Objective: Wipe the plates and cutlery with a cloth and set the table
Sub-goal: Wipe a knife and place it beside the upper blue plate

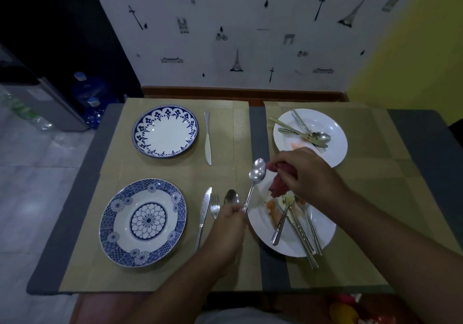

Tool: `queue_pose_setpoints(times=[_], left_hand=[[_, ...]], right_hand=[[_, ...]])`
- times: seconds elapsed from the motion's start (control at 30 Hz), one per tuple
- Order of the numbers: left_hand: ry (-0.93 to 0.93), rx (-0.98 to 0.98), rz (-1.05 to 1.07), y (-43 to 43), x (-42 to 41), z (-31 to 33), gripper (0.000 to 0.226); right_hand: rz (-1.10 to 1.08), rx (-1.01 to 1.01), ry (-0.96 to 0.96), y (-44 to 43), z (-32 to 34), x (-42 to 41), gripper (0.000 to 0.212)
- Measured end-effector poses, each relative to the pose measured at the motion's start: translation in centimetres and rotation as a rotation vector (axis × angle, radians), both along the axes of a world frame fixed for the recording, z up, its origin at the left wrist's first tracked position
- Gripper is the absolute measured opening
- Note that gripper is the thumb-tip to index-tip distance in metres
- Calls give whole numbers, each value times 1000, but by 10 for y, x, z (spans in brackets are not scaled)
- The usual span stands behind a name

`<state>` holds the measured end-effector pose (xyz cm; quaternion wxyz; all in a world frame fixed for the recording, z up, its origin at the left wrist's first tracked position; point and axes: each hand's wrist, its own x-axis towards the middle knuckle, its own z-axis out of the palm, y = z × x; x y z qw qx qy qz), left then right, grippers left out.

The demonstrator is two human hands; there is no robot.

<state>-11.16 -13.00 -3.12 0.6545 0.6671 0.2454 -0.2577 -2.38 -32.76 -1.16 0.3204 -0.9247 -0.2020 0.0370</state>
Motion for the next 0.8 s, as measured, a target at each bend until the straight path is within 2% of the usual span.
queue_pose_setpoints(times=[0.13,0.2,0.3,0.4,0.57,0.7,0.8], left_hand=[[-51,107,-27,-3,6,0,20],[-63,135,-30,-4,10,-5,17],[-35,89,-18,-6,11,-7,9],[-47,92,-31,-7,12,-9,12],[-88,123,-128,-4,12,0,15],[-254,286,-230,-3,12,-4,13],[-193,194,-198,-6,12,-5,15]], right_hand=[[40,-99,-165,8,-6,-14,20],[91,-91,-166,14,-8,-20,26],[85,-98,-128,17,-17,-25,45],[53,-102,-102,16,-22,-29,56],[55,-70,-143,15,-24,-29,51],[74,-84,-140,15,-22,-26,47],[94,-89,-167,15,-20,-26,46]])
